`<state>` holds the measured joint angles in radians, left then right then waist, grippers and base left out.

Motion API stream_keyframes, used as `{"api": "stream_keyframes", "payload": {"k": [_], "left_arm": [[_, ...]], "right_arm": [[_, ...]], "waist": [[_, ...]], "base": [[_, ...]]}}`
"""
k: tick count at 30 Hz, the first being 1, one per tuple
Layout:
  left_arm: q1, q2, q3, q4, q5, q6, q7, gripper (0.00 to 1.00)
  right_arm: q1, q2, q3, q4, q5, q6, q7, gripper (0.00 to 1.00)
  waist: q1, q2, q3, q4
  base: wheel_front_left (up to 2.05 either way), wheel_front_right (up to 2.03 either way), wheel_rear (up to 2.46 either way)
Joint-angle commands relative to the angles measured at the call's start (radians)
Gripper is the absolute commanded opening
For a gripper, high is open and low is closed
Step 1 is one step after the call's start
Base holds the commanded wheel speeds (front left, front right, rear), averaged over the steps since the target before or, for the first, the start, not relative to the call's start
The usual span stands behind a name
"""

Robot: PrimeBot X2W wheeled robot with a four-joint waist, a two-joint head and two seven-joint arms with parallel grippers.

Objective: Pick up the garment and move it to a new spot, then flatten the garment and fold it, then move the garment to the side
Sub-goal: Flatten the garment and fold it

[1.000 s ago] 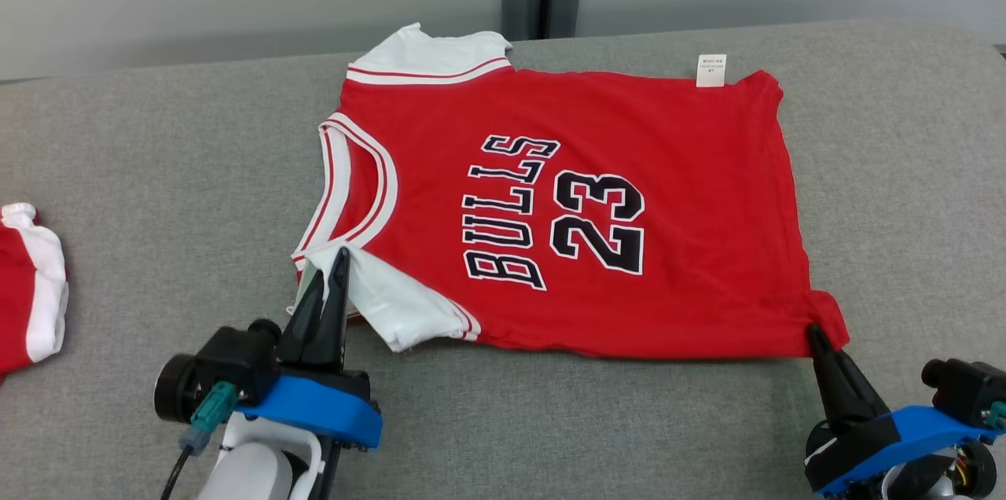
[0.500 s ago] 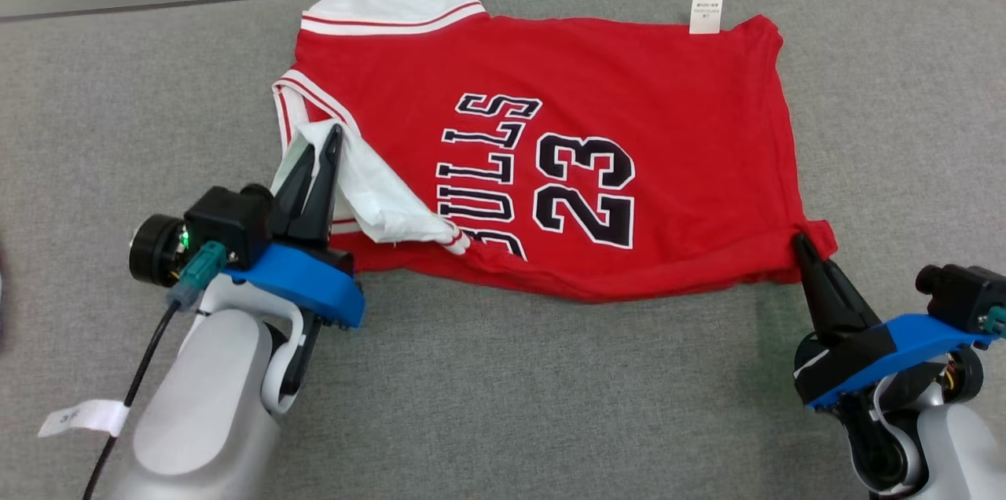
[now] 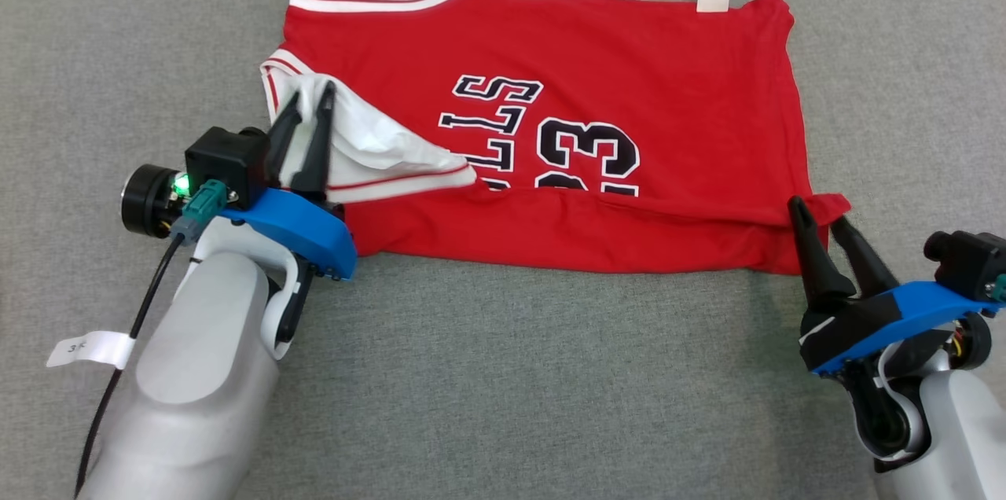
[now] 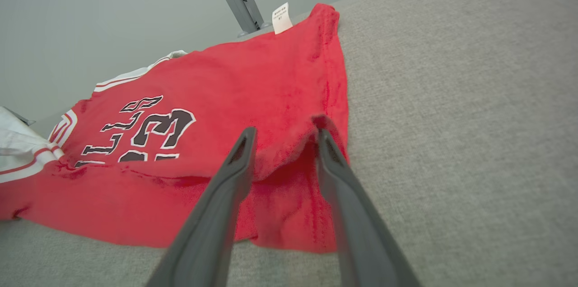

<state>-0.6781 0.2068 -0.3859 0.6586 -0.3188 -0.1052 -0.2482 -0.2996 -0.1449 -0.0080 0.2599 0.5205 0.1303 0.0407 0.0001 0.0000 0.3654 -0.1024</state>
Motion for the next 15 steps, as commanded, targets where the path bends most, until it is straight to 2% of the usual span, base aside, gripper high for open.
{"api": "stream_keyframes", "payload": {"k": [1, 10, 15], "left_arm": [[-0.012, -0.007, 0.001, 0.01, 0.005, 0.002, -0.007, 1.0], [0.091, -0.002, 0.04, 0.004, 0.002, 0.019, -0.018, 1.0], [0.157, 0.009, 0.05, -0.003, -0.002, 0.023, -0.018, 1.0]], "right_arm": [[-0.007, -0.013, -0.001, 0.005, -0.005, 0.001, -0.009, 1.0], [0.07, -0.066, -0.023, 0.02, -0.044, 0.001, -0.031, 1.0], [0.096, -0.071, -0.036, 0.035, -0.063, 0.001, -0.027, 1.0]], "waist": [[-0.0001, 0.0, -0.004, 0.002], [-0.0001, 0.0, -0.061, 0.023], [-0.0001, 0.0, -0.07, 0.04]], "base": [[0.0, 0.0, 0.0], [0.0, 0.0, 0.0], [0.0, 0.0, 0.0]]}}
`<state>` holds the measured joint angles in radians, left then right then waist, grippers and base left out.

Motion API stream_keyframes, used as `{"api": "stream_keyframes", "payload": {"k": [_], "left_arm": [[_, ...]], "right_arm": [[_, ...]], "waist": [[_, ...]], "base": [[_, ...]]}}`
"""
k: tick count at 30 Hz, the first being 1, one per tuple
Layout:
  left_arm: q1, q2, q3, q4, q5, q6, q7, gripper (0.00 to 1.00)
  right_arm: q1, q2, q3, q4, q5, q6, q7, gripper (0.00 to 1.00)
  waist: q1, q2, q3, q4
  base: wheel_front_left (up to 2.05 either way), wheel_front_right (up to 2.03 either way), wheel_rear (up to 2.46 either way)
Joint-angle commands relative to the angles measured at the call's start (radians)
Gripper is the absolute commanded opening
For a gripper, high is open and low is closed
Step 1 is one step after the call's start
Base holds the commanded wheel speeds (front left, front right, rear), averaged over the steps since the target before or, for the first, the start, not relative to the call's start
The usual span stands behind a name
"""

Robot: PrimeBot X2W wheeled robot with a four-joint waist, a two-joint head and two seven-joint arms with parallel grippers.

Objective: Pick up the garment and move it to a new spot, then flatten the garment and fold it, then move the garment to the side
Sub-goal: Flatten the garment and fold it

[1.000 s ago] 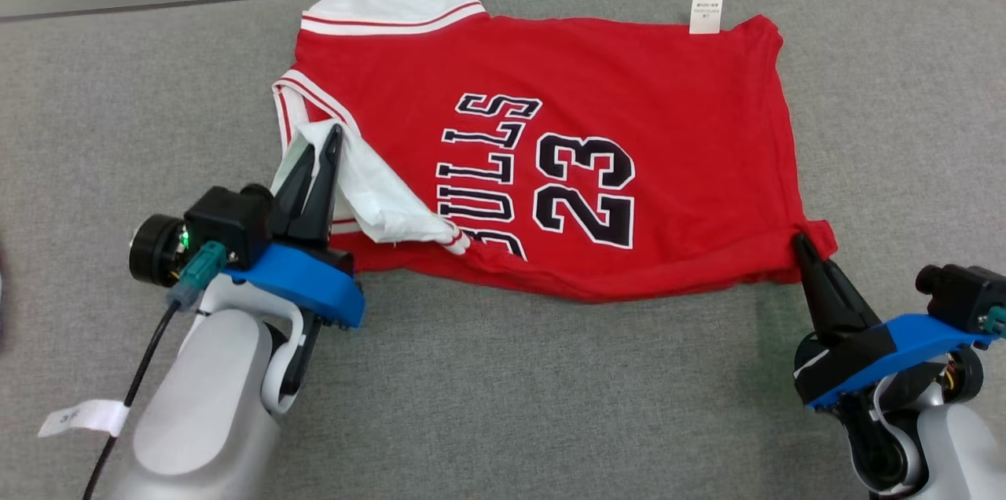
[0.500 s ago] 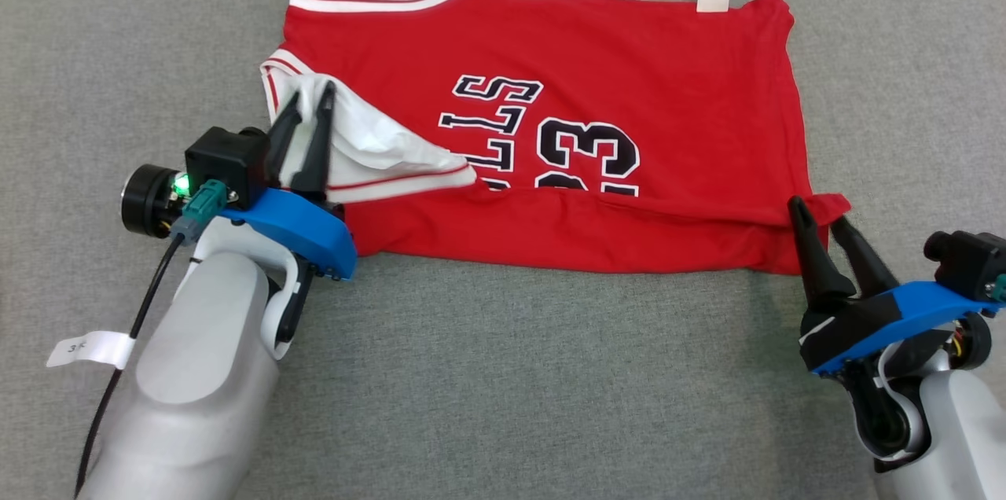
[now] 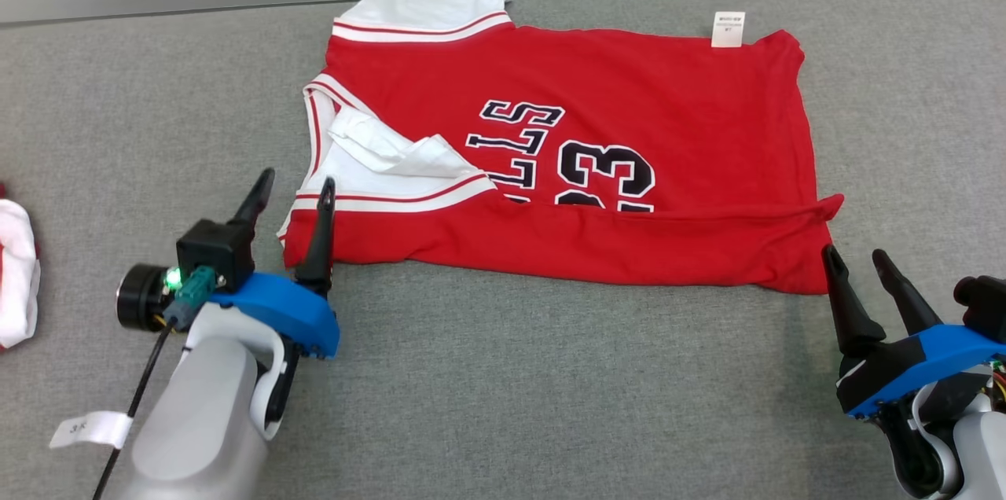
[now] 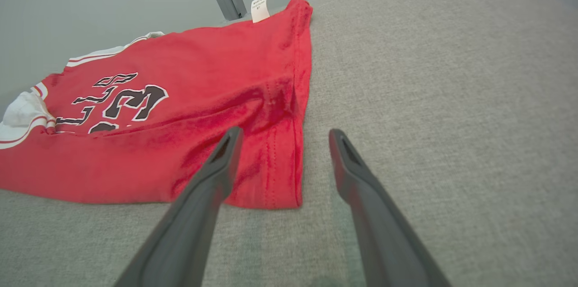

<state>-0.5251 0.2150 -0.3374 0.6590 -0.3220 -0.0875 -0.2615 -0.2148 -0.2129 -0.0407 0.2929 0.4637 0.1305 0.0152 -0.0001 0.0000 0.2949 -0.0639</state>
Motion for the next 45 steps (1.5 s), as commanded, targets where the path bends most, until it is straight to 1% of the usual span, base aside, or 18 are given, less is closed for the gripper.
{"api": "stream_keyframes", "payload": {"k": [1, 8, 12, 19, 20, 21, 22, 23, 24, 29, 34, 41, 45], "left_arm": [[0.015, 0.002, 0.001, -0.001, 0.0, 0.007, -0.005, 1.0], [0.049, 0.0, -0.016, 0.038, -0.008, 0.004, 0.002, 1.0], [0.04, -0.007, -0.016, 0.072, -0.016, 0.005, 0.014, 1.0], [0.011, -0.022, -0.027, 0.149, -0.028, -0.003, 0.016, 1.0], [0.005, -0.024, -0.03, 0.162, -0.029, -0.005, 0.018, 1.0], [-0.001, -0.027, -0.033, 0.176, -0.031, -0.007, 0.021, 0.98], [-0.008, -0.031, -0.037, 0.189, -0.032, -0.009, 0.025, 0.5], [-0.013, -0.034, -0.041, 0.199, -0.034, -0.011, 0.024, 0.3], [-0.02, -0.037, -0.04, 0.206, -0.038, -0.013, 0.019, 0.0], [-0.026, -0.039, -0.03, 0.223, -0.049, -0.018, 0.003, 0.0], [0.023, -0.038, -0.016, 0.202, -0.055, -0.02, -0.005, 0.0], [0.176, -0.049, 0.017, 0.062, -0.052, 0.001, -0.005, 0.0], [0.289, -0.059, 0.023, -0.014, -0.045, 0.019, -0.005, 0.0]], "right_arm": [[0.013, 0.001, -0.005, 0.006, -0.009, 0.001, -0.002, 1.0], [-0.014, 0.011, 0.001, 0.053, -0.034, 0.001, -0.001, 1.0], [-0.036, 0.009, 0.008, 0.09, -0.049, 0.001, -0.005, 1.0], [-0.076, 0.025, 0.034, 0.146, -0.06, 0.001, -0.007, 1.0], [-0.082, 0.027, 0.04, 0.155, -0.057, 0.001, -0.004, 0.85], [-0.088, 0.028, 0.044, 0.163, -0.054, 0.001, -0.004, 0.35], [-0.093, 0.028, 0.049, 0.168, -0.051, 0.001, -0.007, 0.09], [-0.095, 0.028, 0.052, 0.171, -0.047, 0.001, -0.015, 0.0], [-0.097, 0.026, 0.053, 0.176, -0.045, 0.001, -0.021, 0.0], [-0.086, 0.015, 0.056, 0.196, -0.025, 0.001, -0.05, 0.0], [-0.044, 0.006, 0.054, 0.206, 0.005, 0.001, -0.072, 0.0], [0.048, 0.006, 0.055, 0.179, 0.044, 0.001, -0.068, 0.0], [0.124, 0.014, 0.051, 0.132, 0.048, 0.001, -0.053, 0.0]], "waist": [[0.0001, 0.0, 0.002, 0.004], [0.0001, 0.0, 0.016, 0.015], [0.0001, 0.0, 0.026, 0.014], [0.0001, 0.0, 0.038, 0.011], [0.0001, 0.0, 0.039, 0.011], [0.0001, 0.0, 0.04, 0.013], [0.0001, 0.0, 0.039, 0.014], [0.0001, 0.0, 0.038, 0.016], [0.0001, 0.0, 0.035, 0.017], [0.0001, 0.0, 0.006, 0.024], [0.0001, 0.0, -0.046, 0.04], [0.0001, 0.0, -0.128, 0.072], [0.0001, 0.0, -0.167, 0.086]], "base": [[0.0, 0.0, 0.0], [0.0, 0.0, 0.0], [0.0, 0.0, 0.0], [0.0, 0.0, 0.0], [0.0, 0.0, 0.0], [0.0, 0.0, 0.0], [0.0, 0.0, 0.0], [0.0, 0.0, 0.0], [0.0, 0.0, 0.0], [0.0, 0.0, 0.0], [0.0, 0.0, 0.0], [0.0, 0.0, 0.0], [0.0, 0.0, 0.0]]}}
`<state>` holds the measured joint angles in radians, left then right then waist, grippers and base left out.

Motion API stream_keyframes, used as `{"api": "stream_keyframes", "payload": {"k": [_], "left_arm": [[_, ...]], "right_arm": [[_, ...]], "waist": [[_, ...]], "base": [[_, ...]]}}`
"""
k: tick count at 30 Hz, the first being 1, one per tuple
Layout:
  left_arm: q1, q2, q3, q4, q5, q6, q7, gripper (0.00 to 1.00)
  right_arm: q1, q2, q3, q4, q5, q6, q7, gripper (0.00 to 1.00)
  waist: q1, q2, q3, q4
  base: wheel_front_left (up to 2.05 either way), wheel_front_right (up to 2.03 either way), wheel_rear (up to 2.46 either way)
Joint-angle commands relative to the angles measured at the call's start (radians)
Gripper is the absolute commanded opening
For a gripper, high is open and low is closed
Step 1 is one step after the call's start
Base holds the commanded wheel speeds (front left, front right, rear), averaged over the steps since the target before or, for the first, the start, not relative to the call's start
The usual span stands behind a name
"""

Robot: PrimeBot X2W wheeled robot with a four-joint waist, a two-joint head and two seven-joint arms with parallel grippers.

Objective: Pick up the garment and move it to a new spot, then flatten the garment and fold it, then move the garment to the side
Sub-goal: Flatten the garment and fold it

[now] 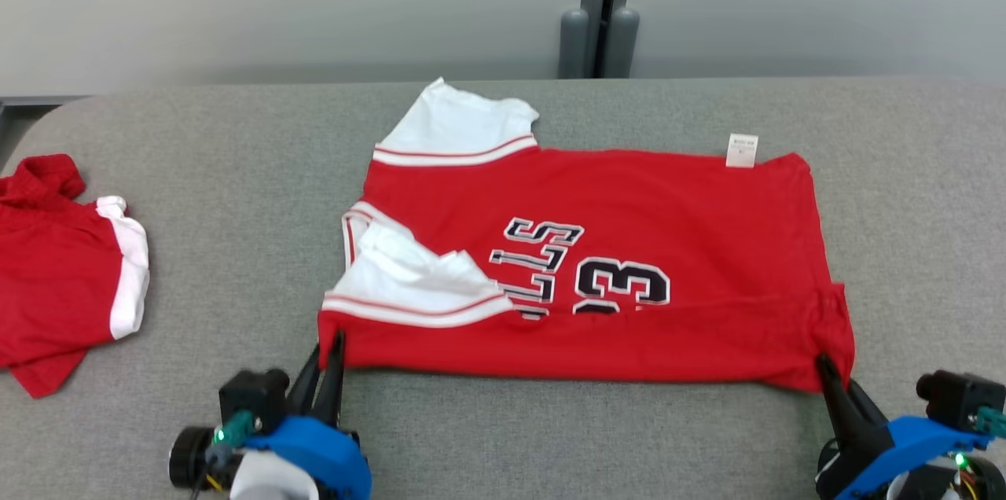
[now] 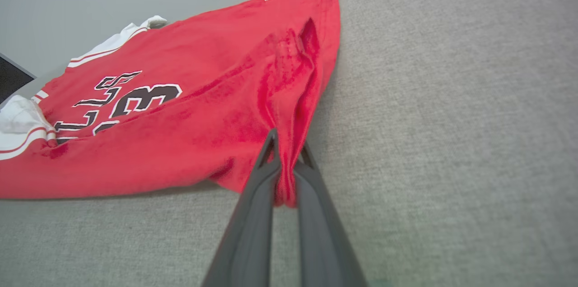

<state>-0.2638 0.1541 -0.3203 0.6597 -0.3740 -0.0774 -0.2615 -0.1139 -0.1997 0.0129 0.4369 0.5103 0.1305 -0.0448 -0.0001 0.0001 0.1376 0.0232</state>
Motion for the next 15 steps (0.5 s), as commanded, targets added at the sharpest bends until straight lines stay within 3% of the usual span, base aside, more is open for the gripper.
{"api": "stream_keyframes", "payload": {"k": [1, 15], "left_arm": [[0.053, -0.001, 0.007, -0.031, 0.006, 0.01, -0.005, 0.0], [0.322, 0.008, 0.035, -0.222, -0.004, 0.055, -0.005, 0.0]], "right_arm": [[0.042, 0.002, -0.005, -0.028, 0.004, 0.001, 0.012, 0.0], [0.306, 0.018, -0.083, -0.283, -0.029, 0.001, 0.148, 0.0]], "waist": [[0.0001, -0.0001, -0.017, 0.001], [0.0001, -0.0001, -0.087, 0.019]], "base": [[0.0, 0.0, 0.0], [0.0, 0.0, 0.0]]}}
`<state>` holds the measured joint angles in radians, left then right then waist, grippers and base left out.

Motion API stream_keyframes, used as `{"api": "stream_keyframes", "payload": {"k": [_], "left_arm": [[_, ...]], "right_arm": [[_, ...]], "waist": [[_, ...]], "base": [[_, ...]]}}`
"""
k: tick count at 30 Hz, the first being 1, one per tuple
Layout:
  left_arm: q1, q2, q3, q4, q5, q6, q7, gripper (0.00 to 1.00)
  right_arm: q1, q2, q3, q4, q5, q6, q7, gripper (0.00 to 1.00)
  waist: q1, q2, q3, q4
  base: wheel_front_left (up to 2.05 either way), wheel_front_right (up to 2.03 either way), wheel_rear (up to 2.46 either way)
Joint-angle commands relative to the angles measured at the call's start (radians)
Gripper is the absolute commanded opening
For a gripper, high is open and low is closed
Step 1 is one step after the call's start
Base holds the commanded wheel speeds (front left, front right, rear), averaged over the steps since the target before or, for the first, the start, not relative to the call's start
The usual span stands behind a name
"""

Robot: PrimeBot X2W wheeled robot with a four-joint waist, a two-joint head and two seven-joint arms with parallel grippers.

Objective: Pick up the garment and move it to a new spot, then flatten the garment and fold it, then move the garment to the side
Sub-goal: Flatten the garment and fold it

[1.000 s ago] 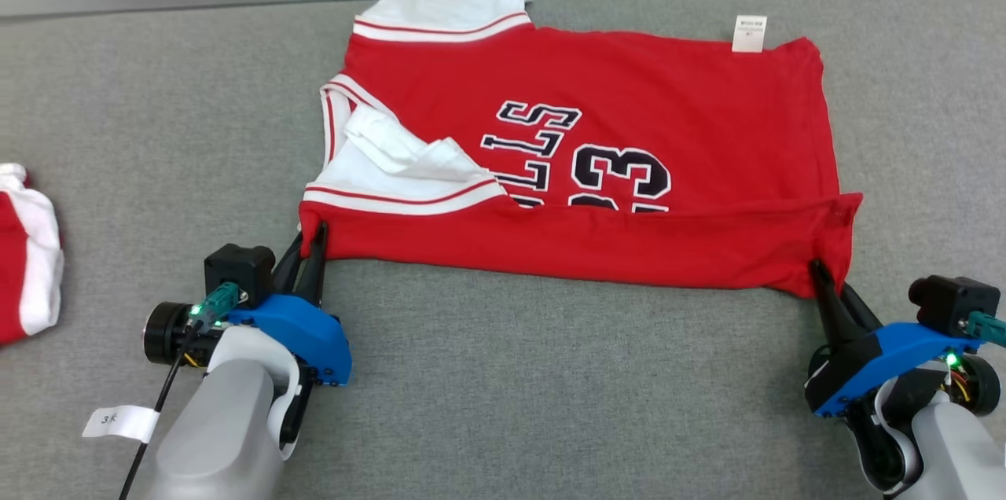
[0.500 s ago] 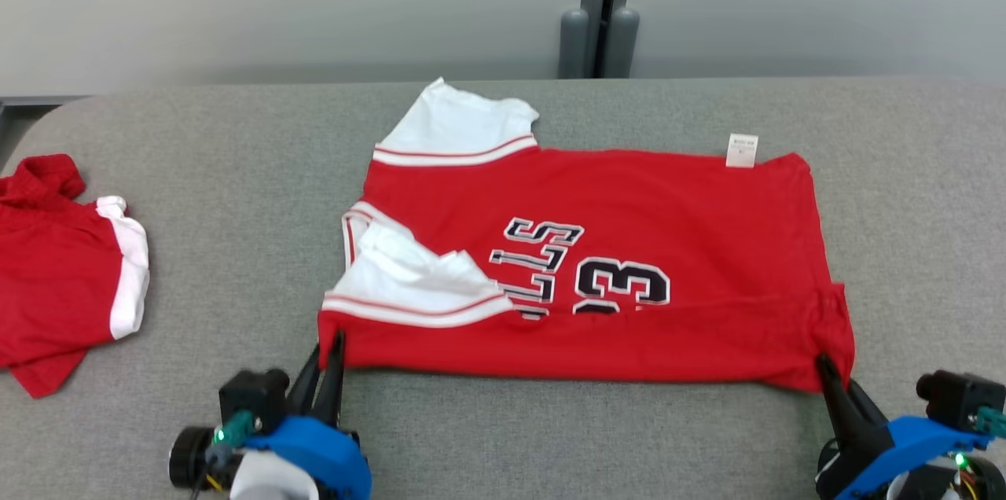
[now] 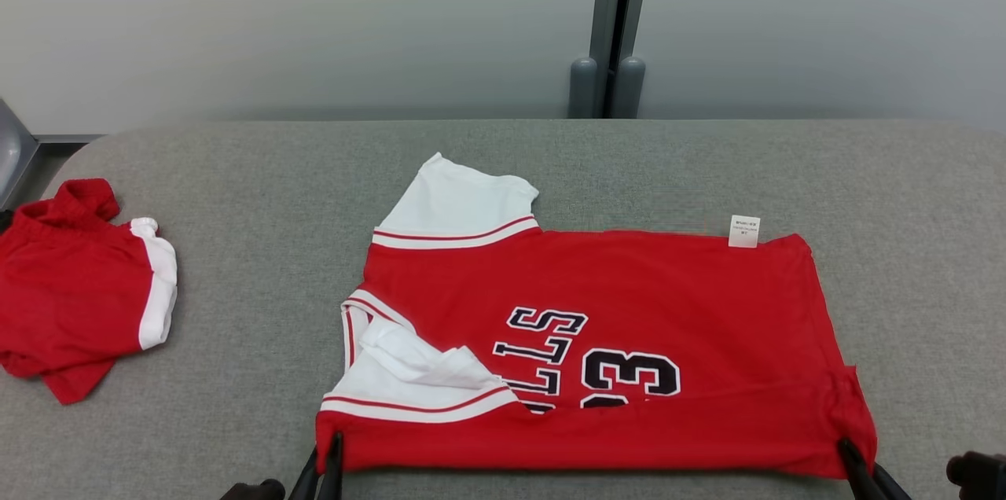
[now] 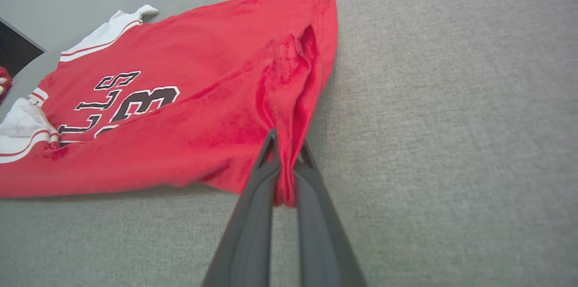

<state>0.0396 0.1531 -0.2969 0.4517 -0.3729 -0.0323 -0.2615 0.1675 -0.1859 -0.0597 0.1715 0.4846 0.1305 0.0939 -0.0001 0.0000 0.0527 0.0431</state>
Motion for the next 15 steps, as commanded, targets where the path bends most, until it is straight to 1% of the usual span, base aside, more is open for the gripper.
{"api": "stream_keyframes", "payload": {"k": [1, 6, 7, 8, 12, 15], "left_arm": [[0.03, 0.012, 0.013, -0.026, -0.006, 0.013, -0.005, 0.0], [0.062, 0.016, 0.003, -0.05, -0.009, 0.018, 0.007, 0.0], [0.063, 0.013, -0.003, -0.056, -0.003, 0.024, 0.011, 0.42], [0.061, 0.011, -0.006, -0.055, -0.002, 0.026, 0.011, 1.0], [0.034, 0.007, -0.005, -0.064, 0.005, 0.033, 0.006, 1.0], [0.019, 0.011, 0.003, -0.074, 0.01, 0.035, 0.002, 1.0]], "right_arm": [[0.038, 0.008, -0.017, -0.03, -0.005, 0.001, 0.02, 0.0], [0.078, 0.031, -0.026, -0.058, -0.009, 0.001, 0.072, 0.0], [0.083, 0.04, -0.026, -0.067, -0.015, 0.001, 0.085, 0.45], [0.082, 0.037, -0.024, -0.067, -0.028, 0.001, 0.09, 1.0], [0.054, 0.045, -0.034, -0.08, -0.055, 0.001, 0.07, 1.0], [0.029, 0.036, -0.04, -0.088, -0.066, 0.001, 0.053, 1.0]], "waist": [[0.0001, 0.0, -0.005, 0.0], [0.0001, 0.0, -0.011, 0.0], [0.0001, 0.0, -0.011, -0.001], [0.0001, 0.0, -0.011, -0.001], [0.0001, 0.0, -0.007, -0.01], [0.0001, 0.0, -0.005, -0.017]], "base": [[0.0, 0.0, 0.0], [0.0, 0.0, 0.0], [0.0, 0.0, 0.0], [0.0, 0.0, 0.0], [0.0, 0.0, 0.0], [0.0, 0.0, 0.0]]}}
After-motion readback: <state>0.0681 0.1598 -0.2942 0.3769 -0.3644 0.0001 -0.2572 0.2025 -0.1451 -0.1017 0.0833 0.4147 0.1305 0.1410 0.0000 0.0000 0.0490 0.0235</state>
